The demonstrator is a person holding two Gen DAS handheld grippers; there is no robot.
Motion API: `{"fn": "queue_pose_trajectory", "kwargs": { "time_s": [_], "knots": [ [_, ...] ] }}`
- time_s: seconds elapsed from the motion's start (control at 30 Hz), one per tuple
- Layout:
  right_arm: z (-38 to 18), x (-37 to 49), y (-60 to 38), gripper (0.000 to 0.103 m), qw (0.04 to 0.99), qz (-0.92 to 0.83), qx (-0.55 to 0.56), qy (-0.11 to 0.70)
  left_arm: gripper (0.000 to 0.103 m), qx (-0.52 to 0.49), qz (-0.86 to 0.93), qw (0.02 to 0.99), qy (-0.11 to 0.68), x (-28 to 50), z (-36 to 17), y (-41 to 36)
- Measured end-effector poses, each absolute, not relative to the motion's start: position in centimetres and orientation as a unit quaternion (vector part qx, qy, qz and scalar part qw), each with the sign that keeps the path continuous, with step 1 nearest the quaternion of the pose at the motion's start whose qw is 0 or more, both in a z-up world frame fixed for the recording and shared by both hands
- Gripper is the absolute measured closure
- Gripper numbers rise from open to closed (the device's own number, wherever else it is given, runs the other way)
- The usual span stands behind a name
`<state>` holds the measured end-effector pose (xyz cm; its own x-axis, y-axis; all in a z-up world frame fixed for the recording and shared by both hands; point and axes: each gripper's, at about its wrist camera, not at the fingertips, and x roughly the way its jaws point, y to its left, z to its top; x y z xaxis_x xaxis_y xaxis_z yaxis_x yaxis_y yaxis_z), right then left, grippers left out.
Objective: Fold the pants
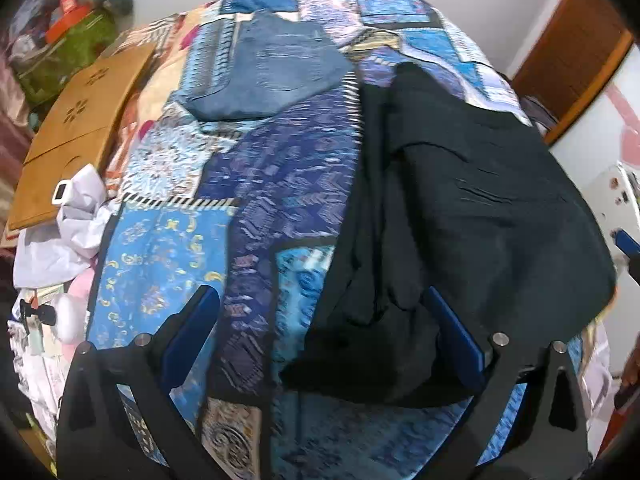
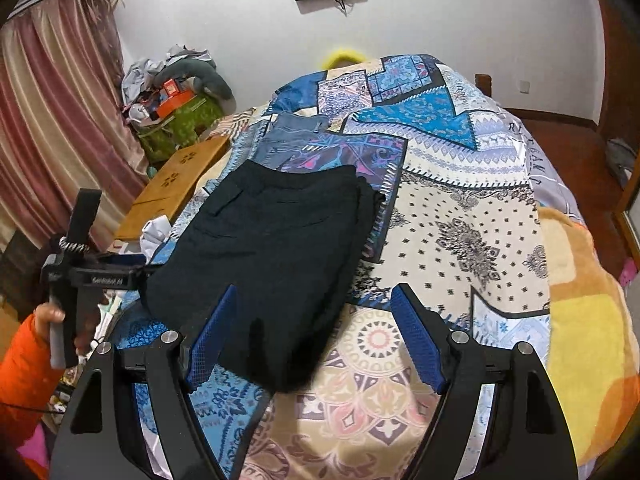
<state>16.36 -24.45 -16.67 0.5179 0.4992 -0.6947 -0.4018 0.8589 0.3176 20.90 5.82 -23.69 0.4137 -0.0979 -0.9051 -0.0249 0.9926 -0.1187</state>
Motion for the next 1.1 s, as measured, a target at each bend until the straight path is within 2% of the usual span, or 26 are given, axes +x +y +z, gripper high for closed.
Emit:
{"fn": "queue_pose_trajectory", "kwargs": {
  "time_s": [0.13, 0.27, 0.37, 0.43, 0.47, 0.53, 0.57, 0.67, 0.73, 0.77, 0.87, 1.0, 1.07, 1.1],
  "knots": [
    [-17.5, 15.9, -23.8, 0.038, 0.865, 0.262, 0.063, 0.423, 0.004, -0.052, -0.035, 0.848, 0.526, 20.1, -22.1, 5.3],
    [-18.6, 15.8, -23.1, 0.057, 0.857, 0.268, 0.058, 0.437, 0.007, -0.054, -0.055, 0.865, 0.495, 19.4, -20.7, 5.2],
    [-19.5, 15.7, -22.7, 0.067, 0.856, 0.267, 0.054, 0.440, 0.019, -0.033, -0.055, 0.860, 0.507, 19.6, -21.9, 4.6],
    [-19.8, 15.6, -22.7, 0.071, 0.860, 0.264, 0.048, 0.434, 0.021, -0.033, -0.064, 0.860, 0.505, 19.6, -22.8, 4.6],
    [-19.8, 15.6, -22.7, 0.079, 0.863, 0.258, 0.042, 0.432, 0.021, -0.032, -0.061, 0.864, 0.498, 19.5, -22.9, 4.7],
    [-19.9, 15.4, -22.8, 0.083, 0.865, 0.255, 0.037, 0.431, 0.031, -0.036, -0.047, 0.868, 0.493, 19.4, -22.8, 5.0],
    [-19.9, 15.4, -22.8, 0.084, 0.864, 0.256, 0.033, 0.432, 0.039, -0.042, -0.034, 0.868, 0.494, 19.3, -22.7, 5.2],
    [-19.8, 15.3, -22.6, 0.084, 0.864, 0.259, 0.014, 0.432, 0.048, -0.043, -0.021, 0.871, 0.489, 19.1, -22.3, 5.4],
    [-19.6, 15.3, -22.6, 0.084, 0.862, 0.261, 0.007, 0.434, 0.067, 0.010, 0.024, 0.879, 0.477, 19.1, -22.0, 5.1],
    [-19.5, 15.4, -22.7, 0.084, 0.862, 0.262, 0.007, 0.434, 0.068, 0.032, 0.050, 0.875, 0.481, 19.4, -22.3, 5.5],
    [-19.3, 15.4, -23.1, 0.084, 0.858, 0.266, 0.021, 0.439, 0.068, 0.001, 0.025, 0.865, 0.502, 20.0, -22.5, 6.9],
    [-18.7, 15.4, -23.4, 0.083, 0.859, 0.267, 0.033, 0.436, 0.066, 0.024, 0.016, 0.881, 0.472, 20.9, -20.3, 6.3],
    [-18.1, 15.9, -23.4, 0.082, 0.863, 0.260, 0.037, 0.432, 0.055, 0.020, -0.001, 0.887, 0.461, 21.7, -19.1, 5.8],
    [-17.9, 16.2, -23.5, 0.078, 0.864, 0.257, 0.038, 0.430, 0.044, 0.018, -0.011, 0.891, 0.453, 22.2, -18.4, 5.5]
  ]
}}
